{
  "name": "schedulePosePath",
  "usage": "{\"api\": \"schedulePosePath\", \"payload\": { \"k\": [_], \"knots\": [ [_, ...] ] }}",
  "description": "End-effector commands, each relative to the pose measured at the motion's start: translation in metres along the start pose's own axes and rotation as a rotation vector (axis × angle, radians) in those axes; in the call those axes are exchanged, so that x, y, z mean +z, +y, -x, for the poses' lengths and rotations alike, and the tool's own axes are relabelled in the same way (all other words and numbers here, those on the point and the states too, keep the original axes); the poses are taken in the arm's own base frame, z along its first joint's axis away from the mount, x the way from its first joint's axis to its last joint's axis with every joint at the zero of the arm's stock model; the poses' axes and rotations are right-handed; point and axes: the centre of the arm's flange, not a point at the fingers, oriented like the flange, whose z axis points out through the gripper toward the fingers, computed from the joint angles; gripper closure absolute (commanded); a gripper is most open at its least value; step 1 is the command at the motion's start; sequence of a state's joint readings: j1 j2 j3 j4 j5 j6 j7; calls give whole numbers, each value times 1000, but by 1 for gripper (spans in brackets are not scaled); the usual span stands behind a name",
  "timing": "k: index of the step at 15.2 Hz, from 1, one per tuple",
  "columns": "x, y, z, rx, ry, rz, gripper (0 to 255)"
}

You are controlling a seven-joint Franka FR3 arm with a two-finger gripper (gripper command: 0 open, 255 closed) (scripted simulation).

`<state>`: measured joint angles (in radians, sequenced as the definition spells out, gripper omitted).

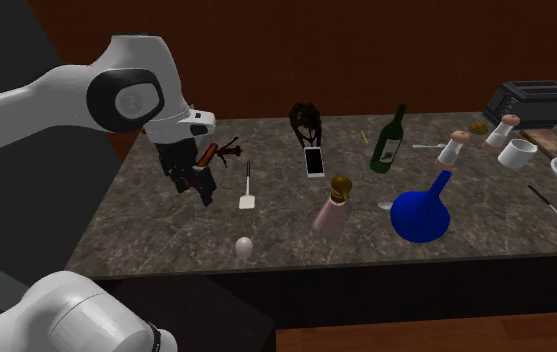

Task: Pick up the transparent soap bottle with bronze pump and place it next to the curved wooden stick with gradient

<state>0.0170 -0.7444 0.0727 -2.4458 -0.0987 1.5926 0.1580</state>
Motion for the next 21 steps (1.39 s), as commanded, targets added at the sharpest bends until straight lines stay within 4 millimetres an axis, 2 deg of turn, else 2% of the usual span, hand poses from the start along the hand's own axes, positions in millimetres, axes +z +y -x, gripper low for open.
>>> {"api": "schedulePosePath", "payload": {
  "k": [1, 21],
  "knots": [
    [0, 0, 0, 0, 0, 0, 0],
    [37, 146, -217, 15, -1, -1, 0]
  ]
}}
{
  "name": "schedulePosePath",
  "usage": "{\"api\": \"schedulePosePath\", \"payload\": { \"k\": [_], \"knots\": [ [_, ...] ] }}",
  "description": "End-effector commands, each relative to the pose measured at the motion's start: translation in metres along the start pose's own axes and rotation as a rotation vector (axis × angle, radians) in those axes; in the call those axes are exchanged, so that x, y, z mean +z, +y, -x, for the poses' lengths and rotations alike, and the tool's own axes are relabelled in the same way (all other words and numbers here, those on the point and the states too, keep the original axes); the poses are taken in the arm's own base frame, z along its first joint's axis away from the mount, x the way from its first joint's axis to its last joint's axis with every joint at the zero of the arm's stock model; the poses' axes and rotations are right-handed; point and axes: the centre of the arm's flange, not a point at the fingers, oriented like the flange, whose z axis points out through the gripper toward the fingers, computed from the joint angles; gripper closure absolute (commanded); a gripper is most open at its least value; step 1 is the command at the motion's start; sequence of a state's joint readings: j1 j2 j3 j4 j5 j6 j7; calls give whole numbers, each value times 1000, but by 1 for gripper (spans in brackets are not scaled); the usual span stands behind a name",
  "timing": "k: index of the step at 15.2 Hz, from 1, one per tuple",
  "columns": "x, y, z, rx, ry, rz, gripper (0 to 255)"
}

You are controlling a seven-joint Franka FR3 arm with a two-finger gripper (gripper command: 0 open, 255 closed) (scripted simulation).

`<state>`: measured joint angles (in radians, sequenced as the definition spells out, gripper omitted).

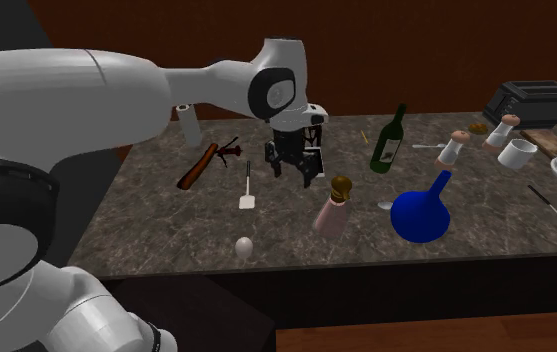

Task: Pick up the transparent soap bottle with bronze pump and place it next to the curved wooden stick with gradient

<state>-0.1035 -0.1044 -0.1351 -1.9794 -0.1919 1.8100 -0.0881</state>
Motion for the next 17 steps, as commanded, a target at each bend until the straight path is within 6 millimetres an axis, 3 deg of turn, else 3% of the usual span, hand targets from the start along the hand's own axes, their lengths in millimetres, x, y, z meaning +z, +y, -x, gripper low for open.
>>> {"api": "schedulePosePath", "payload": {
  "k": [1, 11, 17],
  "knots": [
    [3, 12, -23, 1, 0, 1, 0],
    [21, 85, -132, 8, 0, 0, 0],
    [49, 88, -137, 8, 0, 0, 0]
  ]
}}
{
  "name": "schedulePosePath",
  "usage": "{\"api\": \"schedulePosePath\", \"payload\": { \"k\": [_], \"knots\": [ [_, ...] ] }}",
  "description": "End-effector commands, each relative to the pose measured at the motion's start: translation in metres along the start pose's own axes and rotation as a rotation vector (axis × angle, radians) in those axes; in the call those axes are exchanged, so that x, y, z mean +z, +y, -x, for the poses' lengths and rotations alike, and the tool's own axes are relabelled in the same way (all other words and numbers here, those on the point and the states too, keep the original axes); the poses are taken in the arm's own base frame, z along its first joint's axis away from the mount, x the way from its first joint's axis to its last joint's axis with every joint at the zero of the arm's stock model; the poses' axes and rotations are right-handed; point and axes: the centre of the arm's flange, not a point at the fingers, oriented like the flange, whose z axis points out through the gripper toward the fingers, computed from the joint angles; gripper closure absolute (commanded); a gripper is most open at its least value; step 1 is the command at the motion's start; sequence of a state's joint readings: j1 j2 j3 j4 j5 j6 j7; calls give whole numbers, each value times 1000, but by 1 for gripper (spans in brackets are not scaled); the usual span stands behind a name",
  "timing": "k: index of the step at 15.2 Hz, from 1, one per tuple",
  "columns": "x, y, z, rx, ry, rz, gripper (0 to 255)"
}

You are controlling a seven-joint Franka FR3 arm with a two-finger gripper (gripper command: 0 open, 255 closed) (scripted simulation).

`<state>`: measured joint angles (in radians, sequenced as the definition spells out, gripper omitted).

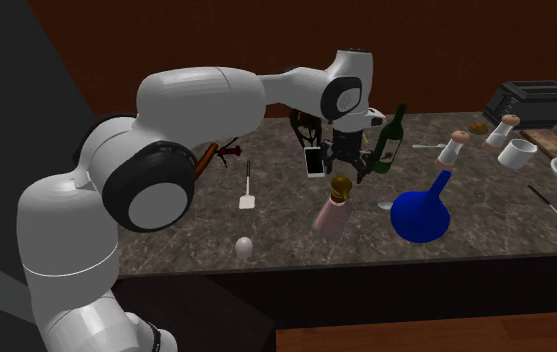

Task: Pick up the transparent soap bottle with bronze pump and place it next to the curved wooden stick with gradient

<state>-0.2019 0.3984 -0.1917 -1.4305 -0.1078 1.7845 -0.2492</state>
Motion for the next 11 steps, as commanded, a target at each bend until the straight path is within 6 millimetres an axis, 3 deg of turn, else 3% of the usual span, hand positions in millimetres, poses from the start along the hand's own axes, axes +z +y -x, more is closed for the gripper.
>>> {"api": "schedulePosePath", "payload": {
  "k": [1, 3, 10, 11],
  "knots": [
    [11, 0, -1, 0, 1, 0, 0],
    [19, 0, -1, 0, 1, 0, 0],
    [19, 0, -1, 0, 0, 0, 0],
    [19, 0, -1, 0, 0, 0, 255]
  ]
}}
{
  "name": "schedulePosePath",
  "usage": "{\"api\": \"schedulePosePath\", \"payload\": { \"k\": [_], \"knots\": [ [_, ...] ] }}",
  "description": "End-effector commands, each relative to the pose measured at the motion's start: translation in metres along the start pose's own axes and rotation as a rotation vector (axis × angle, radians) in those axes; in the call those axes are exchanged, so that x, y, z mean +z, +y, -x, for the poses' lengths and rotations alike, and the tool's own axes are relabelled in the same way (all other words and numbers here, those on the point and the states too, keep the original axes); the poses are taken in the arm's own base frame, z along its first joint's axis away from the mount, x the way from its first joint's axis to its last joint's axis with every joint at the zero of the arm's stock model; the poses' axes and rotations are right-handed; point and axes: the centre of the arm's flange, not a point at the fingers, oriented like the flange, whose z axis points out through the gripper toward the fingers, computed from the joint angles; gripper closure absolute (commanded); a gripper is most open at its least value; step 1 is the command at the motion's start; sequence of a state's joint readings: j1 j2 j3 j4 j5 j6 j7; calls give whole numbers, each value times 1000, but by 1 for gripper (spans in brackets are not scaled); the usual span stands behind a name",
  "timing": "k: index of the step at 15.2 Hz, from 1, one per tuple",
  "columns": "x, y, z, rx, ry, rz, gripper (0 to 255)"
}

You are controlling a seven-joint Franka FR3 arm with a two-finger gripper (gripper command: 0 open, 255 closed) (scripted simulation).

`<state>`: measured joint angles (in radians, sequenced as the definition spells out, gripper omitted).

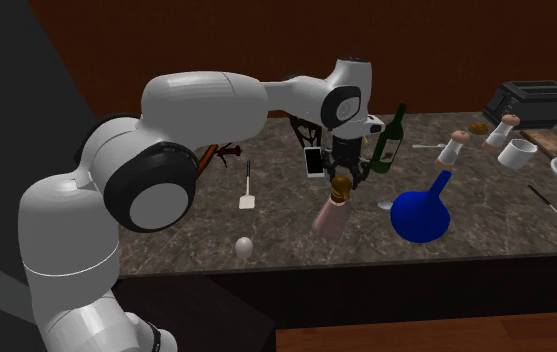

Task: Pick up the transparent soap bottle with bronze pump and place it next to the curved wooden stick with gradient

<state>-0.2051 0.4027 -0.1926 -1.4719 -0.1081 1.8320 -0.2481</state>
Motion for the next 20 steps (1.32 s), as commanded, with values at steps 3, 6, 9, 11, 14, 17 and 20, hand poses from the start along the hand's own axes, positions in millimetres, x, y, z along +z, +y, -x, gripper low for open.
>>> {"api": "schedulePosePath", "payload": {
  "k": [3, 6, 9, 11, 14, 17, 20],
  "knots": [
    [1, 0, 0, 0, -1, 0, 255],
    [1, 0, 0, 0, -1, 0, 255],
    [1, 0, 0, 0, -1, 0, 255],
    [-10, 2, 1, 0, -1, 0, 255],
    [-25, 4, 2, 0, -1, 0, 255],
    [-41, 7, 3, 0, -1, 0, 255],
    [-56, 9, 5, 0, -1, 0, 255]
  ]
}}
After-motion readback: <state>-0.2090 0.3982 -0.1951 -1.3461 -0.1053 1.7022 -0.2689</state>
